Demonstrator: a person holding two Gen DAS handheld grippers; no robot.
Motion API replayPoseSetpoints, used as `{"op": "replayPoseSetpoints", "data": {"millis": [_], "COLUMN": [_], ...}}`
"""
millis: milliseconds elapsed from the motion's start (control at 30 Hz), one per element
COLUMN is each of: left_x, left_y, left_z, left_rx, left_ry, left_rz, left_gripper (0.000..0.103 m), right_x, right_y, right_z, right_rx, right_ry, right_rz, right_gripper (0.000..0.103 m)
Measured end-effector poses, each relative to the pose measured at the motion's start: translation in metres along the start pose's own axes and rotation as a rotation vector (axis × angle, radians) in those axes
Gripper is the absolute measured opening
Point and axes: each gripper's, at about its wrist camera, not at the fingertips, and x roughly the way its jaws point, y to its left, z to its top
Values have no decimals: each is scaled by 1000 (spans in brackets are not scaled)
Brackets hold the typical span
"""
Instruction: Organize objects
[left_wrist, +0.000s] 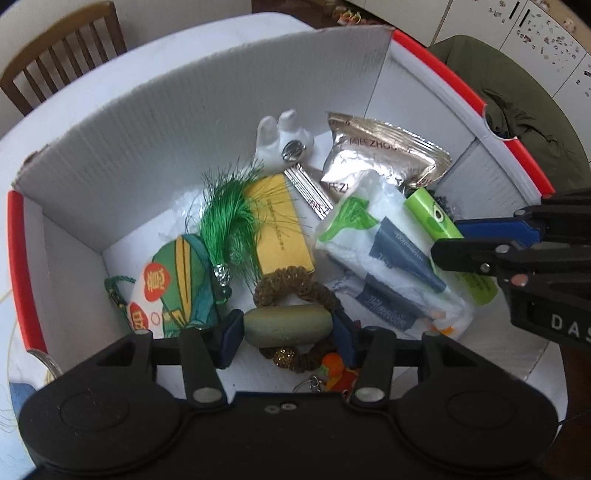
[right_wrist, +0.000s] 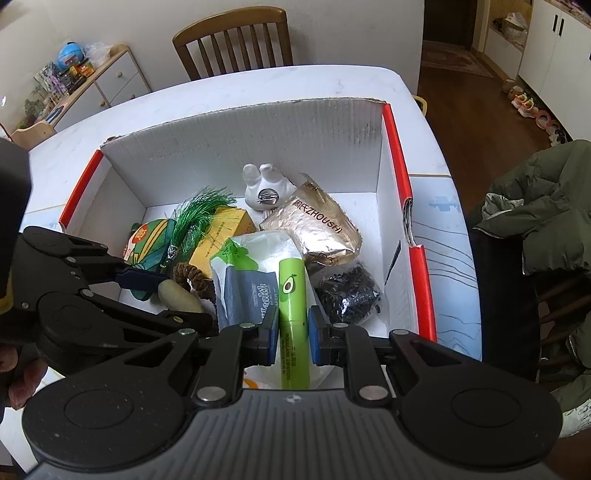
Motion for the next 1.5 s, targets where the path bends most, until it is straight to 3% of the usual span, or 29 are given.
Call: {"op": "replayPoseSetpoints", "data": {"millis": [300, 567, 767, 1100, 1133, 1500], "left_x": [4, 0, -17, -68, -67, -111], "left_y": [3, 11, 16, 25, 17, 3], "left_z": [-1, -5, -14, -43, -31, -49], "left_rx": [5, -23, -34, -56, -54, -17], "left_ry": [55, 53, -25, -183, -198, -341], "left_rz": [-10, -31, -25, -25, -24, -46], "left_gripper": [54, 72, 84, 91, 92, 96], "right_x": [-6, -16, -26, -48, -51, -84], "right_y": [1, 2, 2, 7, 8, 28], "right_z": [-1, -6, -12, -19, -20, -28], "right_rx": [-11, -14, -17, -12, -11, 15], "right_ry": [-15, -28, -48, -88, -97, -200], "right_rz": [8, 9, 16, 26, 27, 42], "right_gripper": [17, 17, 26, 27, 27, 27]}}
